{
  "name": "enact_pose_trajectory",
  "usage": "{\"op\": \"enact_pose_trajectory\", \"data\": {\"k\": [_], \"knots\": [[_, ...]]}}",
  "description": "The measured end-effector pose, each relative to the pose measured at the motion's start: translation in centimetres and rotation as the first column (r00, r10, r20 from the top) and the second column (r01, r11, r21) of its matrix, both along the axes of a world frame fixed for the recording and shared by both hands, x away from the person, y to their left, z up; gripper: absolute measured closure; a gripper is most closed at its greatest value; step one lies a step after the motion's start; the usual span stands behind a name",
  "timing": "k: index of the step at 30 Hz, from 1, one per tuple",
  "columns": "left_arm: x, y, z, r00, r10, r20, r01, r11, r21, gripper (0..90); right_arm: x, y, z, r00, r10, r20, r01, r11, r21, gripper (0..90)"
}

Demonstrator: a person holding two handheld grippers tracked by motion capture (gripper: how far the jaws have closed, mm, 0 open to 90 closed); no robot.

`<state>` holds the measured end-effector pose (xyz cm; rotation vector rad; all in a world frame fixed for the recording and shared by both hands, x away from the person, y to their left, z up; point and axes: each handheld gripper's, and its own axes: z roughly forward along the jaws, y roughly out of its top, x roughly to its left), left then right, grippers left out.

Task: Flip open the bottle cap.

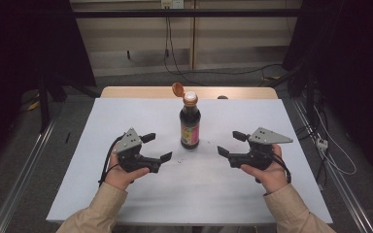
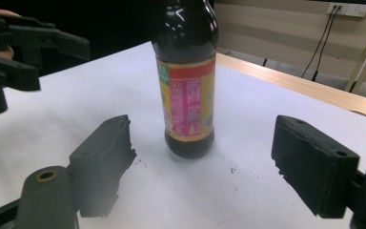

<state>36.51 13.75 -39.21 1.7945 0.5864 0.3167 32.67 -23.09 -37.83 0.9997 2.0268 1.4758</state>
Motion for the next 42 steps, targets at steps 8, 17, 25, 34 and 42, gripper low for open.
{"op": "enact_pose_trajectory", "data": {"k": [8,17,25,34,42], "knots": [[-0.1,0.9,-0.4,1.0,0.004,-0.004,-0.003,0.9999,0.017,8.8,-0.5,-0.6,-1.2,0.9999,-0.013,-0.006,0.013,1.0,-0.006,20.5],[-0.3,1.3,-0.7,0.9999,0.003,-0.011,-0.003,0.9992,0.039,8.0,-1.2,-2.0,-3.0,0.9988,-0.041,-0.028,0.041,0.999,-0.006,19.5],[-0.5,2.1,-1.0,0.9997,0.021,-0.015,-0.021,0.9987,0.047,7.9,-1.7,-2.8,-3.6,0.9978,-0.063,-0.019,0.063,0.998,-0.02,19.1],[-0.6,3.6,-1.6,0.9984,0.053,-0.023,-0.051,0.9965,0.066,7.9,-2.6,-3.7,-5.0,0.9963,-0.08,-0.031,0.079,0.996,-0.036,18.9],[-0.9,4.8,-2.1,0.9974,0.064,-0.033,-0.061,0.9944,0.086,7.9,-3.2,-4.6,-5.8,0.994,-0.1,-0.043,0.099,0.994,-0.037,18.8]]}}
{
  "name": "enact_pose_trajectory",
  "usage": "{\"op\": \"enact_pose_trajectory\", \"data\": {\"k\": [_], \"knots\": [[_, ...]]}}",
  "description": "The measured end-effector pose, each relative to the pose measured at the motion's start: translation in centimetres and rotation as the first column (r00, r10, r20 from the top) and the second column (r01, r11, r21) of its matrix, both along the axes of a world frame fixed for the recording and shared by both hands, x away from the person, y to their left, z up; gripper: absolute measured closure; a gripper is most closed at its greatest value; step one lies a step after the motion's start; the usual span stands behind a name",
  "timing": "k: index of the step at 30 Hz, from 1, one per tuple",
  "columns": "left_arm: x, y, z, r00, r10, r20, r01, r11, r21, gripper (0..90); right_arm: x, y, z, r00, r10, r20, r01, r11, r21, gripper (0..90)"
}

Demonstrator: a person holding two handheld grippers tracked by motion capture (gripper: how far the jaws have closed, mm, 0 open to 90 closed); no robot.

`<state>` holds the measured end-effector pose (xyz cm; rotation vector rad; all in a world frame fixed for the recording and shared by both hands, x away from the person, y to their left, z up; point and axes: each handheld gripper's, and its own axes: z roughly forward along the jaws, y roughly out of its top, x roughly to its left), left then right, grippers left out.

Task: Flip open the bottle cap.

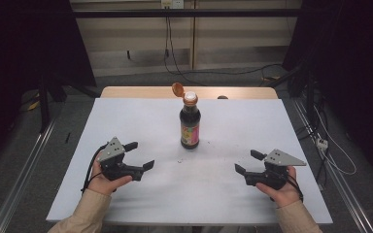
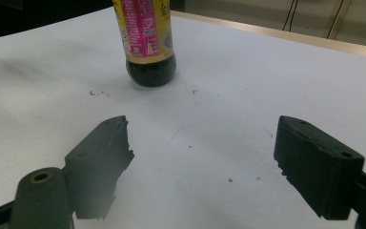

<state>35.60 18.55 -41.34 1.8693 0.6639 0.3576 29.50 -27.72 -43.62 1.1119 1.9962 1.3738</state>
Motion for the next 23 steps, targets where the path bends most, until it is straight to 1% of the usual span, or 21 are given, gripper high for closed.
{"op": "enact_pose_trajectory", "data": {"k": [3,8,10,15,17,19,23], "knots": [[-0.1,0.5,-0.1,0.9999,0.011,-0.001,-0.011,0.9999,-0.003,7.9,-0.2,-0.1,0.0,1.0,-0.002,0.002,0.002,1.0,-0.002,18.6],[-0.4,1.2,-0.3,0.9999,0.012,-0.008,-0.012,0.9999,-0.006,7.8,-0.5,-0.5,-0.2,1.0,-0.006,0.002,0.006,1.0,-0.009,18.5],[-0.5,1.6,-0.4,0.9999,0.013,-0.011,-0.013,0.9999,0.005,7.8,-0.6,-0.7,-0.3,1.0,-0.008,0.0,0.008,1.0,-0.007,18.5],[-0.7,2.4,-0.6,0.9994,0.029,-0.018,-0.029,0.9996,-0.003,7.8,-0.8,-1.0,-0.6,0.9999,-0.017,-0.001,0.017,1.0,0.003,18.4],[-0.7,2.5,-0.8,0.9987,0.039,-0.034,-0.039,0.9992,-0.012,7.7,-0.7,-1.1,-0.7,0.9998,-0.018,-0.001,0.018,1.0,0.01,18.3],[-0.7,2.5,-0.9,0.9989,0.035,-0.031,-0.035,0.9994,-0.002,7.7,-0.6,-1.1,-0.7,0.9999,-0.017,0.0,0.017,1.0,0.012,18.3],[-0.7,2.3,-0.9,0.9991,0.03,-0.031,-0.03,0.9996,0.003,7.7,-0.4,-0.9,-0.8,0.9999,-0.013,-0.001,0.013,1.0,0.012,18.1]]}}
